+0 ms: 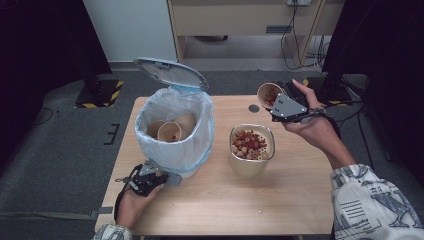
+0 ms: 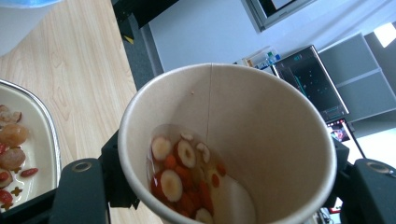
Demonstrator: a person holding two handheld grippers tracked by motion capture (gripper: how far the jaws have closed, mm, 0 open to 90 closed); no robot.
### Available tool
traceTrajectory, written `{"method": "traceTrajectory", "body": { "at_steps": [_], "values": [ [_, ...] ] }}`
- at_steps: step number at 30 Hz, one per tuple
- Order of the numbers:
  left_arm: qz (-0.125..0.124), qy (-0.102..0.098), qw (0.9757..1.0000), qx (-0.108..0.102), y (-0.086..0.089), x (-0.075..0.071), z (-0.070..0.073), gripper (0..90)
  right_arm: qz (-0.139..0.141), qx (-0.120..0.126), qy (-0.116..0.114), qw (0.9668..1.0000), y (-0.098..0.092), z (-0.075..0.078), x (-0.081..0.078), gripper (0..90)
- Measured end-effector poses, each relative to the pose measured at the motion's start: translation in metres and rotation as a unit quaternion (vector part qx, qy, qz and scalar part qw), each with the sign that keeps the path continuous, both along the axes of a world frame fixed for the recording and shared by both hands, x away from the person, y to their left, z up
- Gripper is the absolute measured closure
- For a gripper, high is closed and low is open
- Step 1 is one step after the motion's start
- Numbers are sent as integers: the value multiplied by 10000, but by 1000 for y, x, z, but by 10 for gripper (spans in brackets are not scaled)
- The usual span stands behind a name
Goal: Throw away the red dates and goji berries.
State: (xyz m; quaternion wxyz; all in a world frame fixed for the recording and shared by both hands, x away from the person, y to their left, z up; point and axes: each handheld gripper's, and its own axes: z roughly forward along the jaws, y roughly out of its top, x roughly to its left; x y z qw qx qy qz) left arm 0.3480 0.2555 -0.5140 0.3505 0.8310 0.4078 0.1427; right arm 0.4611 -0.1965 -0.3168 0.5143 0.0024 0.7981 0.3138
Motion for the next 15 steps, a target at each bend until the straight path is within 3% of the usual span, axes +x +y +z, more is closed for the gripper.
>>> {"method": "traceTrajectory", "body": {
  "at_steps": [15],
  "values": [
    [-4,-26,10000,13,0,0,0,900,13,-211,-59,9998,0,4,-3,298]
  ]
}}
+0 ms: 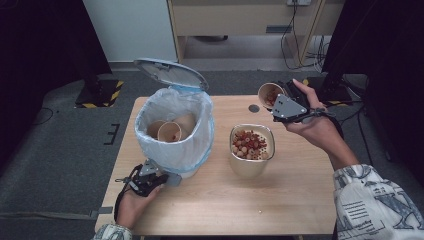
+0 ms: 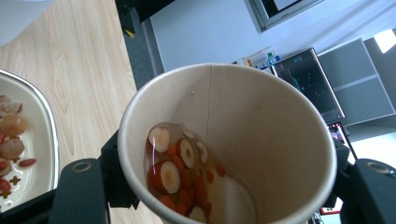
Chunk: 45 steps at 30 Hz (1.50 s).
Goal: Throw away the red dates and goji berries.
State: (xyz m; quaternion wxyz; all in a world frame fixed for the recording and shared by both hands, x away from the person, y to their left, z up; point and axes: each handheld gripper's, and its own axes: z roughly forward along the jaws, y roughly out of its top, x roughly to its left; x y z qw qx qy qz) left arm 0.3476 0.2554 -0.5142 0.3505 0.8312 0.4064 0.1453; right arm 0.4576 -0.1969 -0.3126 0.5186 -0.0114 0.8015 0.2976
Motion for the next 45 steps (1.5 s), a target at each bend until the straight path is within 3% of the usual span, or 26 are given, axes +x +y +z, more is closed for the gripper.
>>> {"method": "traceTrajectory", "body": {
  "at_steps": [14,15,24,31,45],
  "values": [
    [-3,4,10000,-17,0,0,0,900,19,-448,-174,9988,9,-1,-5,296],
    [-4,3,10000,-16,0,0,0,900,3,-605,-238,9979,10,-1,-6,296],
    [-1,10,10000,-21,0,0,0,900,39,-968,-403,9945,17,-4,-12,295],
    [0,13,10000,-22,0,0,0,900,63,-1320,-537,9898,22,-8,-15,295],
    [1,12,10000,-20,0,0,0,900,76,-1719,-704,9826,24,-8,-21,294]
  ]
}}
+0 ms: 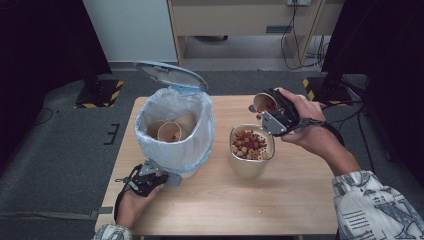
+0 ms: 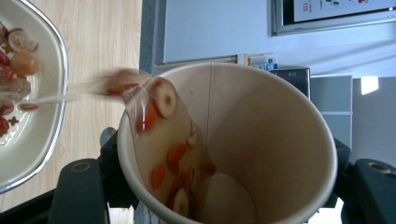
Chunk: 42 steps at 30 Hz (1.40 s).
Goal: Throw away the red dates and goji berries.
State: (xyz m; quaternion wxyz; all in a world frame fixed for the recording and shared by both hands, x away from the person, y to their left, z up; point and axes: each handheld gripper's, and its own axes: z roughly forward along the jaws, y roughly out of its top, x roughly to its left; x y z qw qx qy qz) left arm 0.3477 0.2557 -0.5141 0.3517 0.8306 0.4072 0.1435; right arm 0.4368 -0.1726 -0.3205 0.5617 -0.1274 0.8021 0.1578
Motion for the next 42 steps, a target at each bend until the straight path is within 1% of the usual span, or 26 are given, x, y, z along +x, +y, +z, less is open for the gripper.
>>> {"method": "traceTrajectory", "body": {
  "at_steps": [1,3,5,8,11,14,20,21,24,33,34,42],
  "values": [
    [1,1,10000,-3,0,0,0,900,0,0,0,10000,0,0,0,294],
    [1,1,10000,-4,0,0,0,900,4,-90,-53,9999,0,1,-1,294],
    [1,1,10000,-4,0,0,0,900,2,-93,-61,9999,1,2,-2,294],
    [4,4,10000,-5,0,0,0,900,18,-188,-119,9998,1,4,-4,294],
    [4,5,10000,-10,0,0,0,900,18,-338,-182,9993,2,4,-5,294],
    [4,4,10000,-10,0,0,0,900,30,-332,-175,9993,3,4,-5,294],
    [2,3,10000,-9,0,0,0,900,47,-405,-232,9989,4,5,-6,294],
    [3,4,10000,-9,0,0,0,900,46,-475,-265,9985,5,5,-6,294],
    [3,3,10000,-4,0,0,0,900,41,-545,-303,9980,5,4,-7,294],
    [4,6,10000,-9,0,0,0,900,52,-519,-307,9982,5,4,-7,294],
    [3,6,10000,-10,0,0,0,900,84,-557,-320,9979,6,4,-7,294],
    [2,5,10000,-13,0,0,0,900,131,-621,-360,9973,8,4,-9,294]
  ]
}}
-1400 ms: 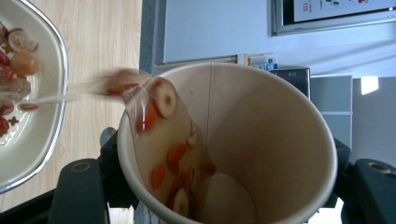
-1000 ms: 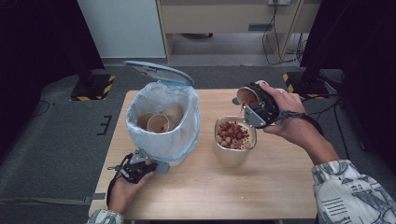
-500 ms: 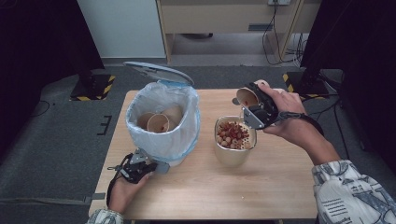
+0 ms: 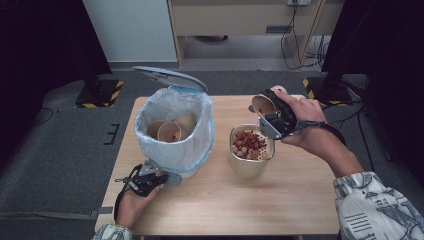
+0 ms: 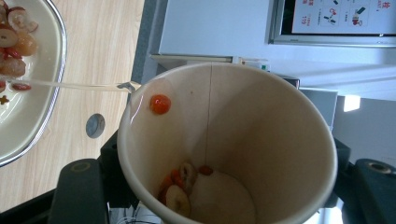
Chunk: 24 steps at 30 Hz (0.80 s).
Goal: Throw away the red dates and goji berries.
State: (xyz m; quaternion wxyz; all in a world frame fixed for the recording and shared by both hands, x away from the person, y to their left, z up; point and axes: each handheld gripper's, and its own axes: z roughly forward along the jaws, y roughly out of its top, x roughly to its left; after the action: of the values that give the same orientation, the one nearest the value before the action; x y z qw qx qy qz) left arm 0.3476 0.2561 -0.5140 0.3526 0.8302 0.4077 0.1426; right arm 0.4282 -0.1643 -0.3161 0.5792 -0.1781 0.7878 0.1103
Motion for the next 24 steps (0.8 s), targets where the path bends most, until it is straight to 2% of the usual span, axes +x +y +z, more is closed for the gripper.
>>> {"method": "traceTrajectory", "body": {
  "at_steps": [20,24],
  "values": [
    [1,-2,10000,1,0,0,0,900,-18,-206,-66,9998,1,0,0,294],
    [1,-2,10000,-1,0,0,0,900,-96,-589,-279,9978,3,-1,-1,294]
  ]
}}
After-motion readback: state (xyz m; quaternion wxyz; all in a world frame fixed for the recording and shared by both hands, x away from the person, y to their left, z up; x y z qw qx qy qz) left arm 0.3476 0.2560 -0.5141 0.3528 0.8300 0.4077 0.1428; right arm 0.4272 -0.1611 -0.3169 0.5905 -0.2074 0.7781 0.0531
